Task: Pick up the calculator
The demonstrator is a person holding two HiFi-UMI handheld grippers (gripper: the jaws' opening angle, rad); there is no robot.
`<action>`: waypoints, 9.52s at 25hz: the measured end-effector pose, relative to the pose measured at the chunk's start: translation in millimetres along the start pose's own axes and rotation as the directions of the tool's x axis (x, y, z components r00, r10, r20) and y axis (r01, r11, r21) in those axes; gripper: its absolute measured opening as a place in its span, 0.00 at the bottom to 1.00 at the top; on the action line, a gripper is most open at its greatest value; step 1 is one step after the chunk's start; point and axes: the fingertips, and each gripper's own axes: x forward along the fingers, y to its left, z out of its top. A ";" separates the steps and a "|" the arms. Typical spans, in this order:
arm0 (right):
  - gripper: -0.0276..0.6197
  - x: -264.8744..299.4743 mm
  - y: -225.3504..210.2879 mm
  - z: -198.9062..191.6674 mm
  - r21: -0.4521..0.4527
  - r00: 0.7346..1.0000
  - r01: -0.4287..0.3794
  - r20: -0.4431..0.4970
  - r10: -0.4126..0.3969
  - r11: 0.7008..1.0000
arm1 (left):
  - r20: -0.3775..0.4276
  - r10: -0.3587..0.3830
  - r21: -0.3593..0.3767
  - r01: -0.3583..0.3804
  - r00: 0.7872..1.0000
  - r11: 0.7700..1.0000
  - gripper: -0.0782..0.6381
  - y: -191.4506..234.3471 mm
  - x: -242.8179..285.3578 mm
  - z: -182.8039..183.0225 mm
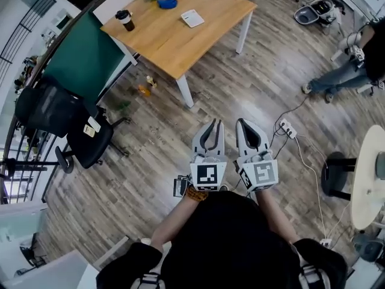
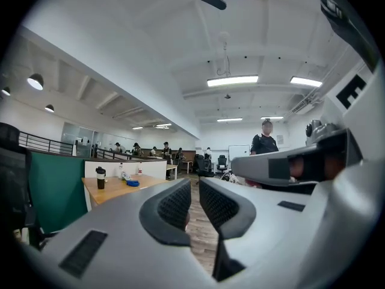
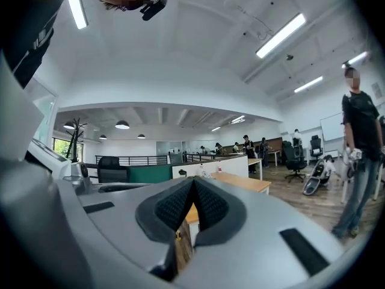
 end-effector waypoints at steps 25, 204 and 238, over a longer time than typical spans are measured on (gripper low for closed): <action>0.05 174.8 -92.3 -3.5 -0.011 0.996 0.084 -0.038 -0.085 0.996 | -0.049 -0.021 0.015 0.022 0.999 1.000 0.19 99.5 157.2 -13.6; 0.34 843.3 -292.5 -290.8 0.434 0.333 -0.468 -0.720 0.609 0.769 | -0.628 0.355 -0.473 -0.701 0.693 0.533 0.39 440.6 668.8 -358.0; 0.37 888.5 -278.6 -162.2 0.285 0.336 -0.780 -0.561 0.756 0.558 | -0.387 0.651 -0.363 -0.757 0.653 0.543 0.39 464.3 700.4 -219.3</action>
